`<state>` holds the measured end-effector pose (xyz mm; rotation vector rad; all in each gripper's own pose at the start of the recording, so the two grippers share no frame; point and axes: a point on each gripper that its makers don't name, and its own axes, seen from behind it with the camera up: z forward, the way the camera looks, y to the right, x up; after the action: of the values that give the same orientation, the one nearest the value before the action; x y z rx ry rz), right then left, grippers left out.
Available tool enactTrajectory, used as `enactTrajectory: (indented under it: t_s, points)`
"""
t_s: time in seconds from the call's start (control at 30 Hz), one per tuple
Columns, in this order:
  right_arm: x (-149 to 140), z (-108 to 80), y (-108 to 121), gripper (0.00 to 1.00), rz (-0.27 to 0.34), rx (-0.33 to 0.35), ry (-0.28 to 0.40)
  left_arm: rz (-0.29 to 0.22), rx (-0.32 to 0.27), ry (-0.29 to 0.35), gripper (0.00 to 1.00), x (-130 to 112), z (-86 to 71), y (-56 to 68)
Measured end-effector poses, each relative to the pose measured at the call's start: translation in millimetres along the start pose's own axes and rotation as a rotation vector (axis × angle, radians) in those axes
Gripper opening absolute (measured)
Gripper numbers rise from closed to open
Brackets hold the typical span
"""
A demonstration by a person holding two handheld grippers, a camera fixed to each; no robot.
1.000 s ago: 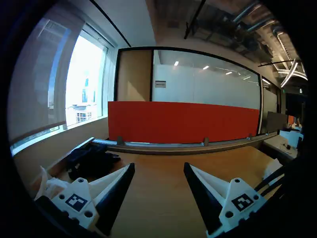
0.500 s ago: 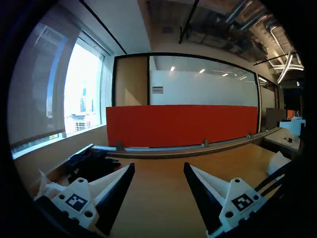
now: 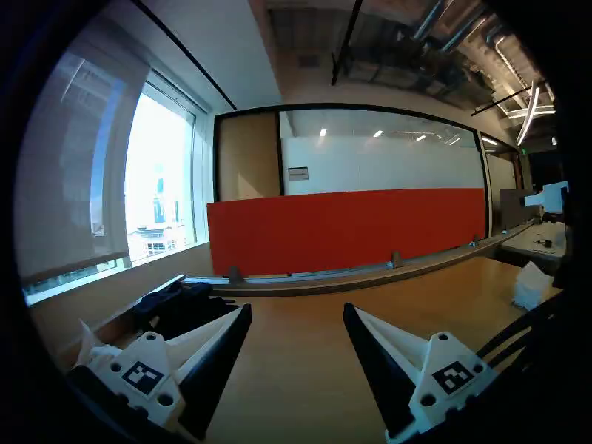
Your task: Fold towel
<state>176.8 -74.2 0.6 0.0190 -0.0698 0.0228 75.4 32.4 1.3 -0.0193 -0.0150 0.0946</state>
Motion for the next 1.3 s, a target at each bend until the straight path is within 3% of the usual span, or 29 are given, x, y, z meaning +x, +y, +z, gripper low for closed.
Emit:
enactTrajectory:
  t_s: [0.47, 0.97, 1.3]
  points:
    - [-33, -1.1, -11, 1.00, -0.041, -0.009, 0.001, -0.029, 0.013, 0.040, 0.92, -54, -5.8, -18.9]
    - [-49, -0.8, -13, 1.00, -0.061, -0.016, 0.001, -0.086, 0.034, 0.062, 0.92, -82, -3.1, -27.6]
    - [-48, 1.6, -9, 1.00, -0.063, -0.026, 0.004, -0.087, 0.048, 0.052, 0.91, -91, -3.1, -32.8]
